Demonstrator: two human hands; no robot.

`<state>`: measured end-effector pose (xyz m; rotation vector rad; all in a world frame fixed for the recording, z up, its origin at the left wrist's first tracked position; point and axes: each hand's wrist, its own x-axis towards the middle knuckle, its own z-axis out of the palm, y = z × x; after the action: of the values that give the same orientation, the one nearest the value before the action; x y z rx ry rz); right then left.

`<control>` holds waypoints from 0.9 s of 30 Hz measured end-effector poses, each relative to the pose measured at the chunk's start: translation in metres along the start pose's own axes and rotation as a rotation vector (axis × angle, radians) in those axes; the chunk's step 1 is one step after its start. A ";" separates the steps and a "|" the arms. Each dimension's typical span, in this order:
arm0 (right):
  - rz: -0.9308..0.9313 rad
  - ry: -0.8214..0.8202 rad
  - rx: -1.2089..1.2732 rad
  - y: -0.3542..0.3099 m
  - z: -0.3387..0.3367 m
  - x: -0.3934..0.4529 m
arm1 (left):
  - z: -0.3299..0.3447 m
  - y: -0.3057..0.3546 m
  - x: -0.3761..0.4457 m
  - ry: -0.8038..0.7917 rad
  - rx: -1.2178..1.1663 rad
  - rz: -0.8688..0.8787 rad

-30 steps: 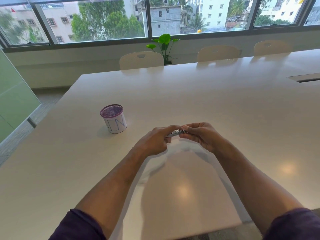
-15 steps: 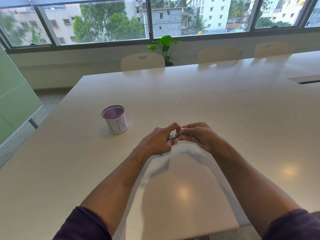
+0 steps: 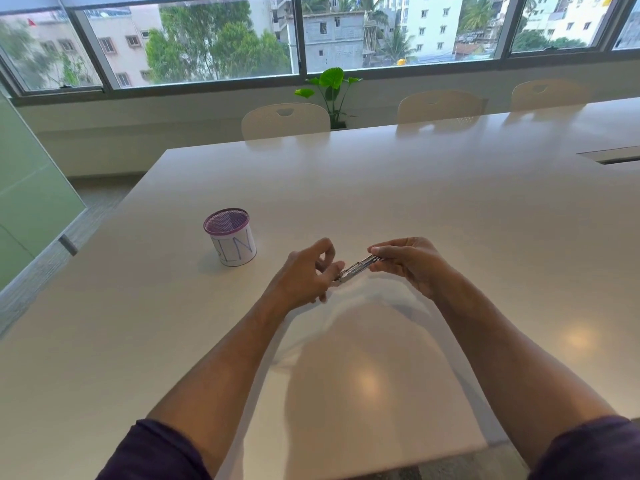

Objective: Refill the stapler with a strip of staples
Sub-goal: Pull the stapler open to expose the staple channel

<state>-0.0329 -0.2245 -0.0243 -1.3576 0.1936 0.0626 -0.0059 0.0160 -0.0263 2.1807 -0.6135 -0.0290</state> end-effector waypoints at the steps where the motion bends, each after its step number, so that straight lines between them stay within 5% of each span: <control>1: -0.016 0.004 -0.039 -0.003 0.000 0.000 | 0.000 -0.001 -0.001 -0.013 -0.024 -0.018; 12: -0.621 -0.020 -0.970 -0.043 0.033 -0.016 | 0.001 -0.001 -0.001 -0.254 -0.431 -0.291; 16: -0.769 -0.093 -1.063 -0.047 0.037 -0.021 | -0.003 0.003 -0.005 -0.234 -0.557 -0.333; 22: -0.523 -0.163 -0.834 -0.037 0.013 -0.012 | -0.013 -0.002 -0.007 -0.190 -0.557 -0.293; 27: -0.252 -0.323 -0.701 -0.019 -0.009 -0.009 | -0.018 -0.002 -0.005 -0.207 -0.170 -0.141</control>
<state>-0.0399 -0.2370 -0.0060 -2.0326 -0.3031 0.1462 -0.0053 0.0318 -0.0172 2.0658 -0.5488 -0.3724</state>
